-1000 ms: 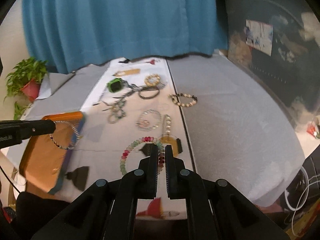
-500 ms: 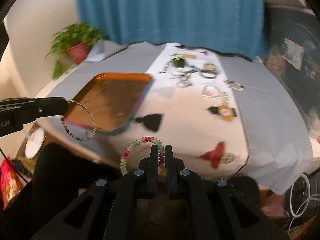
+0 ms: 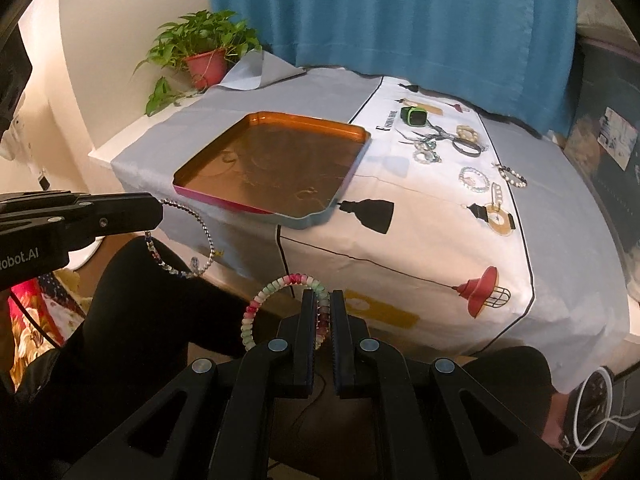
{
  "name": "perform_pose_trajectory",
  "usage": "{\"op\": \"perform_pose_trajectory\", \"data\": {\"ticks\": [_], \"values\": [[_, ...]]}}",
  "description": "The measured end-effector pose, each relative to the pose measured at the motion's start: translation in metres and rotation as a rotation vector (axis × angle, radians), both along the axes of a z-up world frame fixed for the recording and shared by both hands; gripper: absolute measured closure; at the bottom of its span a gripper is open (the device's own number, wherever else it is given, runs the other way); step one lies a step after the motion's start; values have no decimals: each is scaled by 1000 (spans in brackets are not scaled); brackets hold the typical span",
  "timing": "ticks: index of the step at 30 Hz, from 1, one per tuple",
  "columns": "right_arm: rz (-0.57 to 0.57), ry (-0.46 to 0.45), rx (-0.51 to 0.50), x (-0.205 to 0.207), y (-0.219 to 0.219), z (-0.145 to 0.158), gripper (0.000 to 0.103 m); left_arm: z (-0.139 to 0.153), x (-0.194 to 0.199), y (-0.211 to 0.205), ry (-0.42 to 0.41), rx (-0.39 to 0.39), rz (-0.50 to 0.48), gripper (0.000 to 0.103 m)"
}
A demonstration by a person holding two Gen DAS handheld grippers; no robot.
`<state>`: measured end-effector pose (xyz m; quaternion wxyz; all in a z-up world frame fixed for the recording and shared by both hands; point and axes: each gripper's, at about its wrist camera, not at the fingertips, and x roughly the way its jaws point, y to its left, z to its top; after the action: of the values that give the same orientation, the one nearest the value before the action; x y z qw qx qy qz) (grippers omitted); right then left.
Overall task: Organize jewelry
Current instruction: 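Carry both bracelets over the orange tray and open both tools to drop them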
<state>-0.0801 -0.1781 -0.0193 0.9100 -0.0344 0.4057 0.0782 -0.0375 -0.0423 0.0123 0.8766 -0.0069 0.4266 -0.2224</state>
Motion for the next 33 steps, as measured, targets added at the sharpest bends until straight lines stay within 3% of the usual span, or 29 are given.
{"op": "perform_pose_trajectory", "data": {"ticks": [11, 23, 33], "values": [[19, 9, -26, 52, 22, 0, 96, -2, 40, 24, 3, -27, 44, 101], [18, 15, -17, 161, 47, -6, 96, -6, 143, 38, -11, -29, 94, 101], [16, 73, 6, 240, 61, -29, 94, -37, 211, 34, 21, 17, 100, 101]]}}
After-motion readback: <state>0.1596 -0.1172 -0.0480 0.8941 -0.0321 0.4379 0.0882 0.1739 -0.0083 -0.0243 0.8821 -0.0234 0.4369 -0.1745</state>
